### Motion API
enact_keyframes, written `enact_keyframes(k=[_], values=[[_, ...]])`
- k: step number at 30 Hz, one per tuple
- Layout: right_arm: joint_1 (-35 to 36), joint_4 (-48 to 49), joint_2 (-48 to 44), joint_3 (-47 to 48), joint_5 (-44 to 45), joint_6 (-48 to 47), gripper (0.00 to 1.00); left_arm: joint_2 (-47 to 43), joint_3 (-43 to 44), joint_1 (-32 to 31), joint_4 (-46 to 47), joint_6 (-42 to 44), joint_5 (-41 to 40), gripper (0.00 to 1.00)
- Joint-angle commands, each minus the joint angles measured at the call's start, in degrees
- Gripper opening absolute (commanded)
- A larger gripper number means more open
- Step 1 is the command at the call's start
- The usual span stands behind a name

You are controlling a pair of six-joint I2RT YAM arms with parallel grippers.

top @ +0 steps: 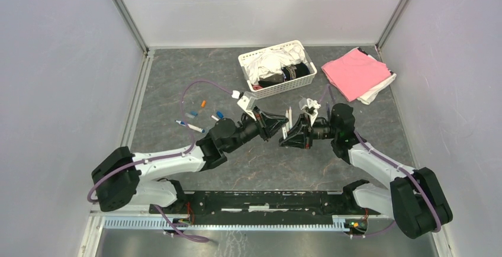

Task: Insert the pens into the pen caps
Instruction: Press the pen cap onto the pen.

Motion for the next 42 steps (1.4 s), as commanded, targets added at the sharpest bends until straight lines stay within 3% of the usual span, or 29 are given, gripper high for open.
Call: enact_keyframes(k=[1, 5, 16, 20, 23, 26, 31, 34, 36, 42], values=[[-0.7, -7.3, -2.1, 9.0, 14.1, -12.6, 0.0, 6.2, 0.3, -6.5, -23.2, -5.9, 2.7, 0.02], [-0.5, -13.8, -2.3, 10.9, 18.3, -17.3, 0.0, 9.2, 3.5, -10.0, -32.9, -10.9, -6.4, 0.02], [-1.2, -15.6, -3.2, 11.7, 19.4, -19.4, 0.0, 6.7, 2.6, -14.1, -39.9, -8.7, -11.7, 0.02], [-2.6, 1.3, -2.7, 7.6, 11.2, -5.3, 0.0, 2.9, -3.8, -14.8, -26.6, -6.3, -4.4, 0.02], [-3.1, 5.7, -2.6, 6.8, 9.5, -2.4, 0.0, 1.8, -6.5, -14.7, -21.4, -5.7, -0.6, 0.02], [-3.3, 19.2, -2.3, 4.1, 7.6, 7.7, 0.0, 2.3, -7.3, -14.7, -18.7, -5.2, 2.3, 0.02], [-3.4, 28.3, -2.3, 2.6, 5.9, 13.9, 0.0, 4.5, -6.7, -14.8, -16.5, -4.5, 4.2, 0.02], [-4.0, 17.0, -3.1, 5.0, 9.3, 6.5, 0.0, 5.4, -5.4, -14.7, -20.6, -4.3, 3.9, 0.02], [-4.1, -9.7, -3.6, 11.7, 14.1, -12.0, 0.0, 6.0, -3.0, -14.7, -30.5, -4.4, 1.2, 0.02], [-3.6, -17.5, -4.0, 16.4, 19.6, -18.8, 0.0, 11.4, 2.5, -14.9, -44.3, -8.2, -5.2, 0.02]])
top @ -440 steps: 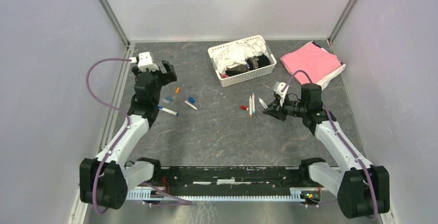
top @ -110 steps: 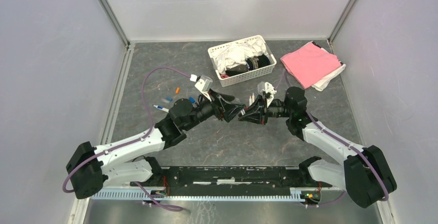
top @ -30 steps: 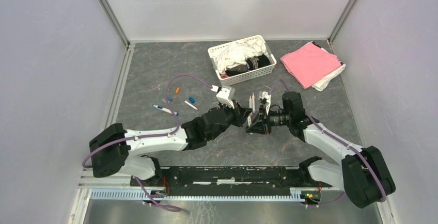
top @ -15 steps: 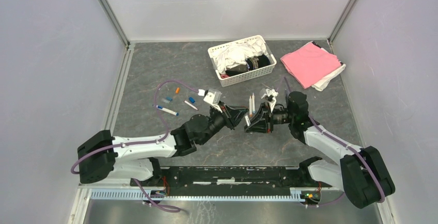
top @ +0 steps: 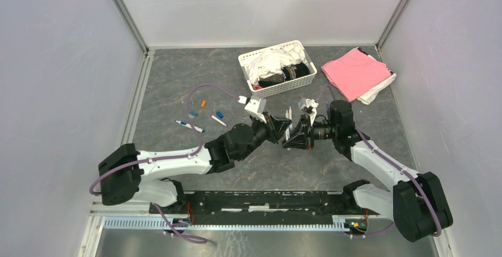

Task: Insert the pens into the pen caps
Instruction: Press the pen cap onto the pen.

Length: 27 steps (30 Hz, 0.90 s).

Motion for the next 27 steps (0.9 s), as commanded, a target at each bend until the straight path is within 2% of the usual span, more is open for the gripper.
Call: enact_keyframes(k=[1, 7, 10, 14, 16, 22, 27], values=[[-1.8, 1.2, -2.4, 13.5, 21.0, -9.9, 0.0, 9.2, -1.4, -6.8, -35.3, -4.8, 12.9, 0.02], [-1.9, 1.2, -1.4, 16.8, 23.6, -10.0, 0.0, 7.5, -2.0, -8.8, -35.9, -6.2, 5.9, 0.02], [-2.4, 4.3, -0.4, 18.7, 20.9, -6.3, 0.0, 6.2, -3.0, -9.9, -34.8, -5.1, 5.4, 0.02], [-3.0, 21.6, 0.9, 16.0, 13.7, 6.6, 0.0, 0.9, -8.1, -9.9, -23.9, -3.5, 12.9, 0.02], [-2.9, 25.3, 0.9, 15.0, 12.8, 9.4, 0.0, -1.4, -10.0, -9.9, -20.6, -3.5, 14.3, 0.02], [-2.8, 20.8, 0.5, 16.1, 14.0, 6.6, 0.0, 0.4, -10.2, -9.4, -12.6, -5.6, 18.3, 0.02], [-1.5, 14.7, -0.2, 14.8, 14.9, 0.5, 0.0, -3.6, -9.4, -9.0, -15.2, -7.0, 12.4, 0.02]])
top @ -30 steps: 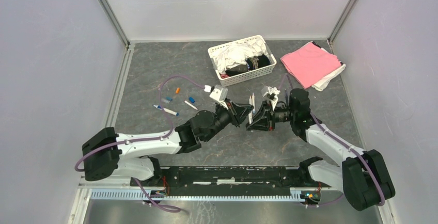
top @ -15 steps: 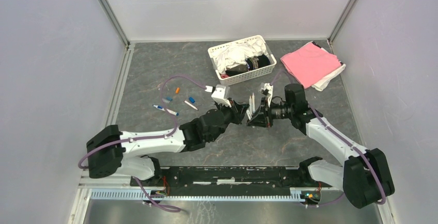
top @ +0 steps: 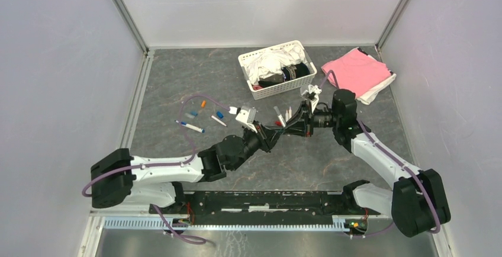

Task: Insert the pens into the pen caps
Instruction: Press the pen cap onto the pen, then place the pen at the center of the board.

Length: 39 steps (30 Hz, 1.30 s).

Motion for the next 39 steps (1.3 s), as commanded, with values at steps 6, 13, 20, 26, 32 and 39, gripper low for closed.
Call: enact_keyframes(k=[6, 13, 20, 26, 32, 39], values=[[0.1, 9.2, -3.6, 4.1, 13.6, -8.5, 0.0, -6.9, -1.2, -6.0, -25.3, -2.5, 11.5, 0.04], [0.1, 8.0, -4.1, 3.5, 11.2, -11.2, 0.0, -14.5, -1.4, -6.0, -27.2, 0.0, 8.9, 0.32], [0.0, 3.2, -5.5, 2.7, 1.4, -18.0, 0.0, -25.5, -3.1, -4.7, -22.4, 6.0, 5.3, 0.88], [0.0, 7.7, -6.2, 0.2, -3.5, -11.1, 0.0, -29.7, -4.2, 1.7, -13.5, 11.2, 10.0, 1.0], [0.5, 18.1, -4.6, -2.9, -3.0, 0.2, 0.0, -19.6, -0.1, 11.6, -2.6, 7.4, 21.9, 1.0], [0.5, 18.2, -3.7, -3.5, -1.2, 1.7, 0.02, -8.3, 7.7, 11.6, -0.6, 10.9, 27.3, 0.94]])
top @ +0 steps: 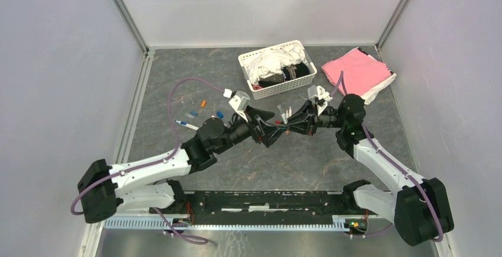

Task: Insert the pens into the pen caps
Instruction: Place the pen at the center of the board.

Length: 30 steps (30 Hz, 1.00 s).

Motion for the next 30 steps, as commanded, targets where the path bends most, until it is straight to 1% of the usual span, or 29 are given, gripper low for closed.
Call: enact_keyframes(k=[1, 5, 6, 7, 9, 10, 11, 13, 14, 15, 18, 20, 22, 24, 26, 27, 29, 30], values=[[0.2, 3.6, 0.5, -0.4, 0.7, 2.5, 0.02, 3.1, 4.5, 0.2, 5.8, 3.5, 4.7, 0.91], [0.7, 3.5, 0.7, -0.6, 1.0, 2.1, 0.03, 5.9, 5.4, 0.2, 6.8, 2.8, 3.6, 0.75], [0.8, 3.3, 0.7, -0.7, 1.1, 1.9, 0.03, 6.6, 5.9, 0.2, 6.8, 2.7, 3.2, 0.71], [0.8, 3.1, 0.7, -0.7, 1.2, 1.6, 0.03, 7.3, 6.6, 0.2, 6.5, 2.6, 2.6, 0.64], [0.9, 2.8, 0.7, -0.7, 1.4, 1.3, 0.04, 8.6, 7.8, 0.2, 5.7, 2.6, 2.3, 0.5], [0.9, 2.6, 0.7, -0.7, 1.4, 1.1, 0.05, 9.0, 8.3, 0.2, 5.2, 2.6, 0.8, 0.38], [0.9, 2.5, 0.7, -0.7, 1.4, 1.0, 0.06, 9.5, 9.0, 0.2, 4.5, 2.7, 0.2, 0.27], [0.9, 2.5, 0.7, -0.8, 1.5, 0.9, 0.08, 10.3, 9.8, 0.2, 3.3, 3.0, 0.1, 0.13], [0.9, 2.4, 0.7, -0.8, 1.5, 0.8, 0.11, 10.5, 10.1, 0.2, 2.9, 3.2, 0.2, 0.05], [1.0, 2.4, 0.7, -0.8, 1.4, 0.8, 0.18, 10.7, 10.2, 0.2, 2.5, 3.5, 0.4, 0.02], [1.1, 2.6, 0.7, -0.8, 0.9, 0.9, 0.34, 10.7, 9.7, 0.2, 2.5, 4.6, 2.5, 0.02], [1.3, 3.5, 0.9, -0.9, 0.2, 1.8, 0.46, 11.0, 9.6, 0.9, 2.6, 5.0, 6.8, 0.02], [1.7, 4.8, 1.0, -1.1, -0.1, 3.1, 0.55, 11.4, 9.4, 1.9, 3.1, 5.0, 10.8, 0.02], [2.2, 5.3, 1.2, -1.1, -0.3, 3.5, 0.59, 11.5, 9.2, 2.3, 3.4, 5.0, 12.9, 0.02], [2.6, 5.2, 1.4, -1.0, -0.2, 3.6, 0.57, 11.6, 9.3, 2.6, 3.5, 5.2, 14.1, 0.02], [2.7, 5.3, 1.6, -0.9, -0.2, 3.8, 0.49, 11.7, 9.4, 2.7, 3.6, 5.3, 14.6, 0.02], [2.8, 5.1, 1.7, -0.7, 0.0, 4.0, 0.22, 11.7, 9.6, 2.8, 3.4, 5.4, 14.7, 0.02], [2.9, 4.9, 1.7, -0.7, 0.1, 3.9, 0.15, 11.6, 9.6, 2.9, 3.3, 5.3, 14.4, 0.02]])
